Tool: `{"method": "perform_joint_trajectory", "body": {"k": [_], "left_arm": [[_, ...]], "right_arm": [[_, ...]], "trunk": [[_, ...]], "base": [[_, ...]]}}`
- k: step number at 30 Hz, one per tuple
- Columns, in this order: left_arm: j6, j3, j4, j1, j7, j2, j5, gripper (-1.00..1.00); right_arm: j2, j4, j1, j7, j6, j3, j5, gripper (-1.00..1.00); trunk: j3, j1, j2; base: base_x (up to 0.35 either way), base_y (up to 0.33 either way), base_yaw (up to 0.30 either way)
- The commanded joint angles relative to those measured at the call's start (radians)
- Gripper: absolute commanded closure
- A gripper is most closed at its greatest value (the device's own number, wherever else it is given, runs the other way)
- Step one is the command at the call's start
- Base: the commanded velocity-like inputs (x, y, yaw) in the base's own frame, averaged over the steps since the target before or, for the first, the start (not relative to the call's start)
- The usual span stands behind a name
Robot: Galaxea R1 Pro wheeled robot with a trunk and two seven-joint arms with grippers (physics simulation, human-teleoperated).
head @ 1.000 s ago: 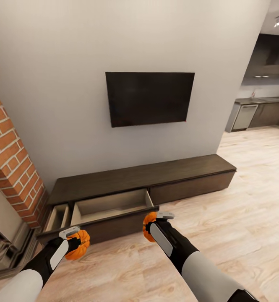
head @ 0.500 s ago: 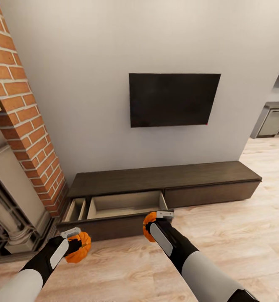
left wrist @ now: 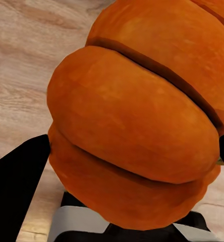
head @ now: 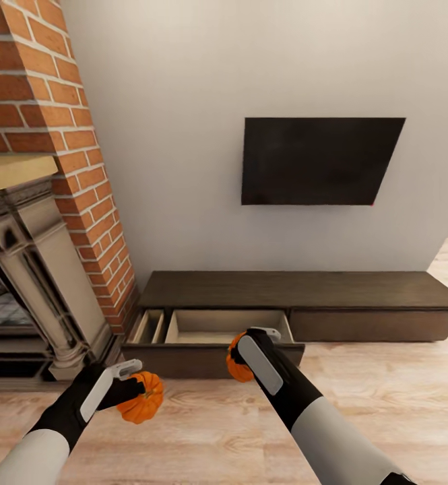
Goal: Place each of the two pumpkins and all three candles from the living room inside a cabinet in the living room (use any cabinet), then make sure every cabinet is closed, and position the cauldron so it is next to a table in the living room.
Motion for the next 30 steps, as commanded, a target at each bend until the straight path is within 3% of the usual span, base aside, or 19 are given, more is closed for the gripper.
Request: {"method": "perform_joint_trajectory", "body": {"k": [1,10,16,24,30], "left_arm": [[0.001,0.001,0.0,0.0,-0.003,0.001,-0.003,1.0],[0.009,0.015,-0.008,-0.001,-0.01,-0.001,-0.002,1.0],[0.006,0.017,-0.01,-0.003,-0.01,-0.034,-0.003,1.0],[-0.002,0.018,-0.011,-0.006,-0.01,-0.033,-0.003,1.0],[-0.005,0.018,-0.011,-0.006,-0.01,-0.036,-0.003,1.0]], "right_arm": [[0.0,-0.001,0.0,-0.002,-0.001,0.0,-0.002,1.0],[0.0,-0.001,0.009,-0.006,0.007,-0.004,-0.008,1.0],[0.0,0.001,0.011,-0.003,0.027,-0.008,-0.006,1.0],[0.0,0.001,0.011,0.003,0.024,-0.006,-0.001,1.0],[0.0,0.003,0.015,0.009,0.022,0.0,0.006,1.0]], "trunk": [[0.0,0.0,0.0],[-0.003,0.0,0.0],[-0.003,0.0,0.0],[-0.004,0.0,0.0],[-0.004,0.0,0.0]], "base": [[0.0,0.0,0.286],[0.076,0.0,0.162],[0.02,0.0,-0.193],[0.123,0.0,-0.271],[0.107,0.0,-0.058]]}}
